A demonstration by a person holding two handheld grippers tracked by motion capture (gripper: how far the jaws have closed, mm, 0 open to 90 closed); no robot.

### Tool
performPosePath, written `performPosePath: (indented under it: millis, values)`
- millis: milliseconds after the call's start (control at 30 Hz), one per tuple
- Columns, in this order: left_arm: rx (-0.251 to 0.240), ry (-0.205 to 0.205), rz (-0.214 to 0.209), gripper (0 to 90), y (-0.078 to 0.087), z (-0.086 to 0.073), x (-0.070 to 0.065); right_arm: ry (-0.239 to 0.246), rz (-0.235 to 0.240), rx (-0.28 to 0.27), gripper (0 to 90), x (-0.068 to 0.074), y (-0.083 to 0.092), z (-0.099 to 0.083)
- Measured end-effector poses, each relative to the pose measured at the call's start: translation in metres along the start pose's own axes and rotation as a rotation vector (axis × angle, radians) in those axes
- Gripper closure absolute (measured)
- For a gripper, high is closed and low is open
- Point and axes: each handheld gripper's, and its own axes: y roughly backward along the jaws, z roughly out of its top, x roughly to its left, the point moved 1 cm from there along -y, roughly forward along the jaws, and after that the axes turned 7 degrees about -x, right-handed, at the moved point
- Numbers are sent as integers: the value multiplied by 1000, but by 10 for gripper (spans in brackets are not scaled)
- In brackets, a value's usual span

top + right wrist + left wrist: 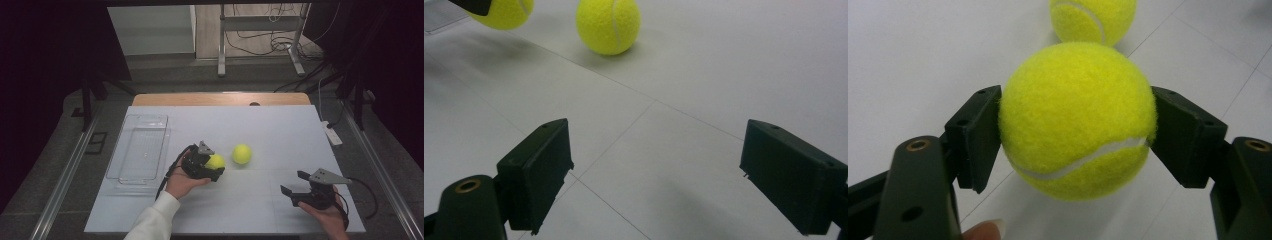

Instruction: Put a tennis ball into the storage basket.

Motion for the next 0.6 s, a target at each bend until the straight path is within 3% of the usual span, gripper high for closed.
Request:
performPosePath:
  millis: [600]
  values:
    - [-60,19,-12,273,15,4,1,2,1,1,132,0,0,0]
